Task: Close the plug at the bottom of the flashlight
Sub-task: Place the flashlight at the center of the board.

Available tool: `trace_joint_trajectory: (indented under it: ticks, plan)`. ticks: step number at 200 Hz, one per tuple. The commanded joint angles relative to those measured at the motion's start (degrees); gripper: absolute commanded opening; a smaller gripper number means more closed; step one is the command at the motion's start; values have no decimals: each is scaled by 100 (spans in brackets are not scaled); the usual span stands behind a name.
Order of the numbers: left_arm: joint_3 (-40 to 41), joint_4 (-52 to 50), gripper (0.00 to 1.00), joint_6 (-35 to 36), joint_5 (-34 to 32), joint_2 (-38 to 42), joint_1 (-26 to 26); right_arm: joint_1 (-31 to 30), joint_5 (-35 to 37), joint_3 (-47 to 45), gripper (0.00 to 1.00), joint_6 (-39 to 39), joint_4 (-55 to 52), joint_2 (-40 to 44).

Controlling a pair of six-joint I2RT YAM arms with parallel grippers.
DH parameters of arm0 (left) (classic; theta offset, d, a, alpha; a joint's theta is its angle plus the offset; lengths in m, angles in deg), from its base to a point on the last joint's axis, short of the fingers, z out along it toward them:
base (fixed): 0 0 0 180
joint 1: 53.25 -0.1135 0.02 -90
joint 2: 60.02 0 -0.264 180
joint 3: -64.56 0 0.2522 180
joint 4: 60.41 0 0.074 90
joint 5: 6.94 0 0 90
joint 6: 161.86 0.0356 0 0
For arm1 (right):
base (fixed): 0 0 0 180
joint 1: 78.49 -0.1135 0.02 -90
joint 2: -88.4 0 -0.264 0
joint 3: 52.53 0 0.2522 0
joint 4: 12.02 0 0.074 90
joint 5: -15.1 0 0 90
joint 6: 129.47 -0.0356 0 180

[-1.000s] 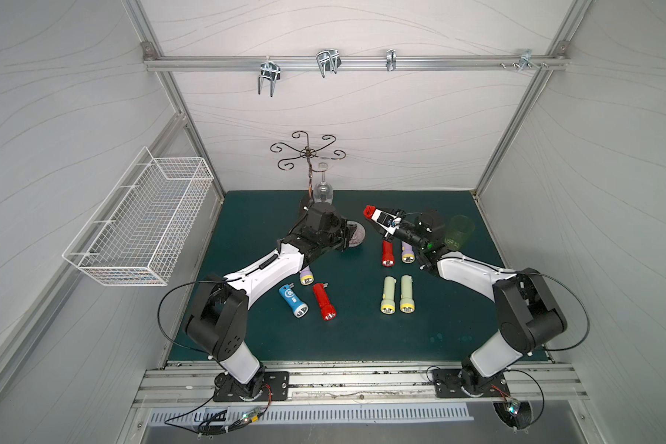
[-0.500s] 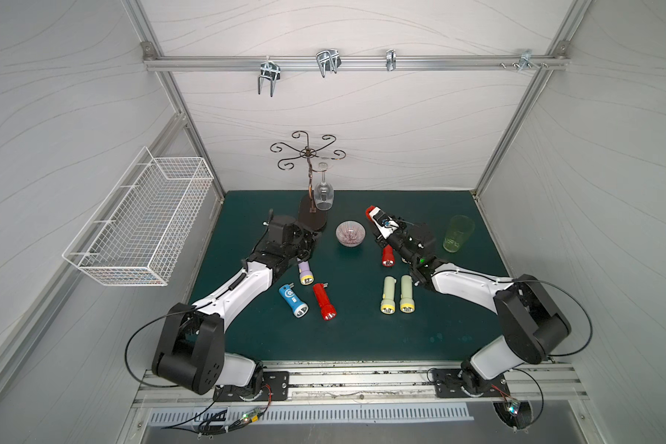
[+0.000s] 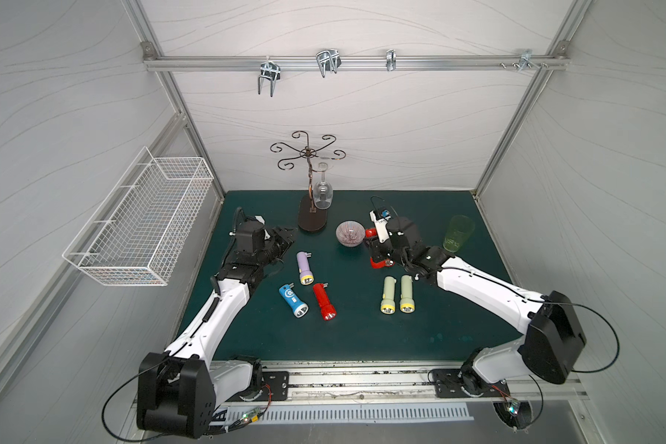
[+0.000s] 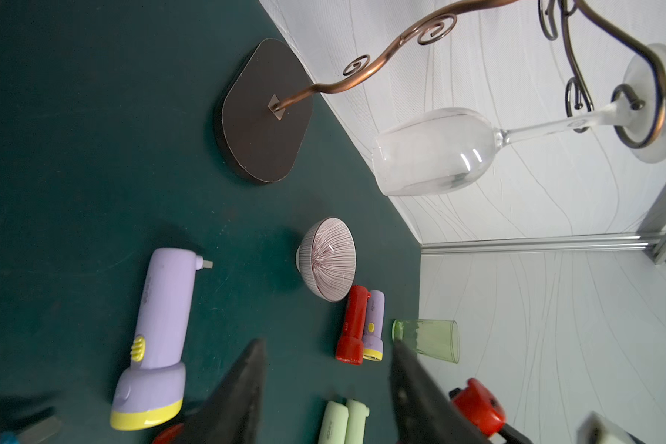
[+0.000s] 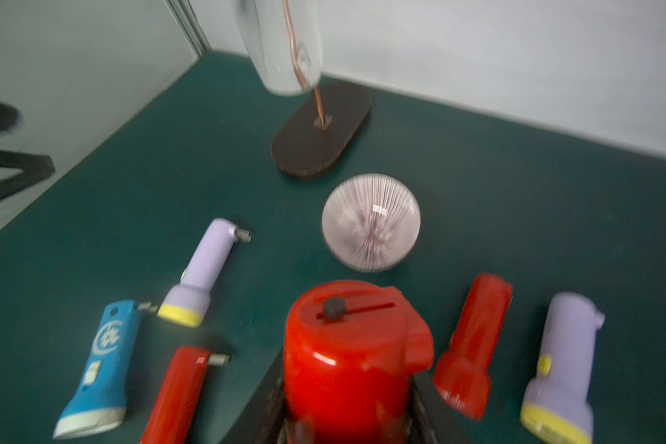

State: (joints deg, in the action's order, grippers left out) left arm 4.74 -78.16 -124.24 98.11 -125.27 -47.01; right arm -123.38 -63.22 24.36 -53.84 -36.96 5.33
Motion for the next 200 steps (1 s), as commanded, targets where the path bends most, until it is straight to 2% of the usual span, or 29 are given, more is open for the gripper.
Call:
trace_joint_trajectory:
  ticks: [1, 34, 77, 115, 186, 200]
  plan:
    - [-128, -327, 67, 794, -378, 175, -77, -123, -161, 334, 0, -1207, -1576, -171]
    - [-157, -635, 99, 694, -626, 174, -268, -278, -564, 603, 0, -2028, -2108, -674]
    - [-123, -505, 100, 522, -264, -39, -834, -417, -881, 1035, 0, -2925, -2588, -1613]
    - [-201, -542, 100, 740, -218, 22, -896, -532, -710, 1205, 0, -3239, -2646, -2090]
    - [-166, -455, 98, 680, -81, -5, -896, -574, -553, 1243, 13, -3298, -2646, -2723]
    - [-166, -453, 98, 673, -80, 7, -896, -574, -547, 1256, 18, -3286, -2654, -2820]
